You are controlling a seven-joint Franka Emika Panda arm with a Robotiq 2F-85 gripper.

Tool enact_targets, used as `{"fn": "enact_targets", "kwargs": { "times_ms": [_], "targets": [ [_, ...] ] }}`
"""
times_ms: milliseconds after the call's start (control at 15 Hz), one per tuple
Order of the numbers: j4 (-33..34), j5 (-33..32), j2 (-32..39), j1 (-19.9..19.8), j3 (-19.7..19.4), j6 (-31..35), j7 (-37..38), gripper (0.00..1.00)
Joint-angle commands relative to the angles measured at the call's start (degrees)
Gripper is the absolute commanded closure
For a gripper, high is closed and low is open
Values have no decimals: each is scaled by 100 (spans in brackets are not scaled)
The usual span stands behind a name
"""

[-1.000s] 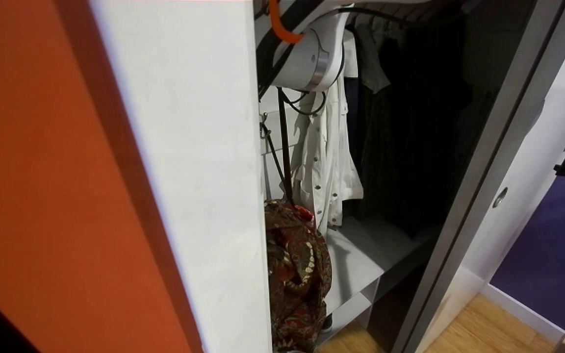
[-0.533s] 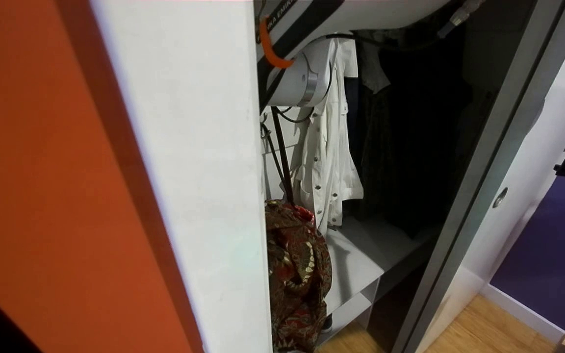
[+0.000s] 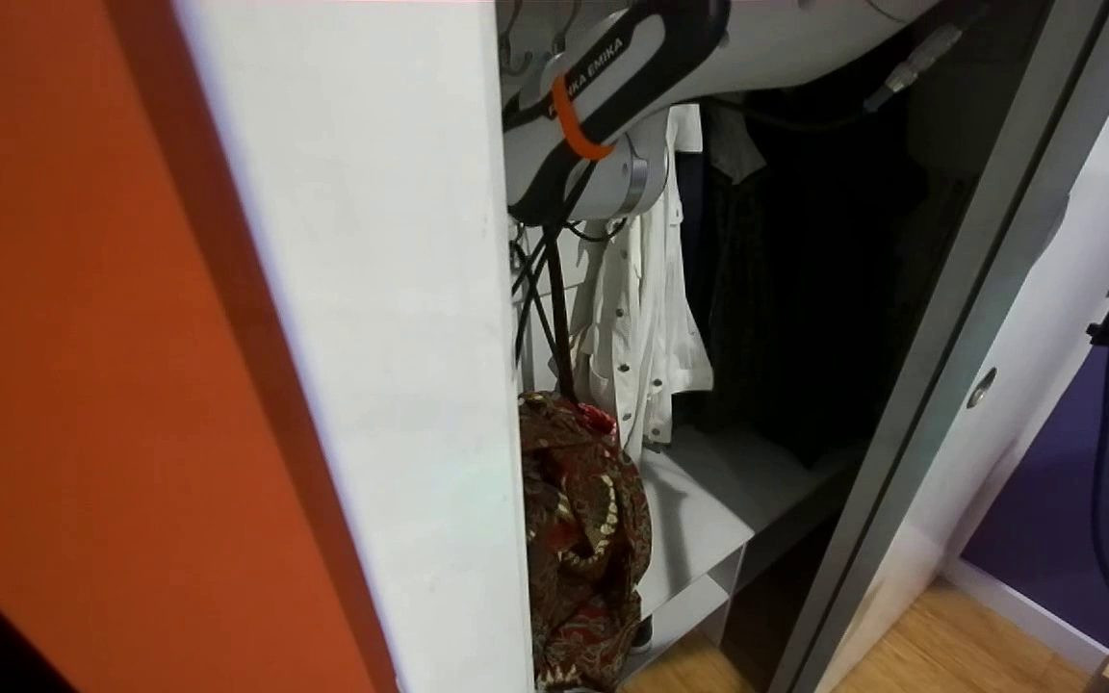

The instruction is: Move the sling bag from the top hook to the bottom hook

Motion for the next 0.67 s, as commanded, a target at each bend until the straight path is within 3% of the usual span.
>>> {"fn": "enact_targets", "kwargs": {
  "times_ms": [0, 333, 600],
  "targets": [
    [332, -267, 331, -466, 535, -198, 97, 32],
    [458, -204, 539, -817, 1070, -738, 52, 32],
    [347, 191, 57, 250, -395, -1920, 477, 32]
  ]
}}
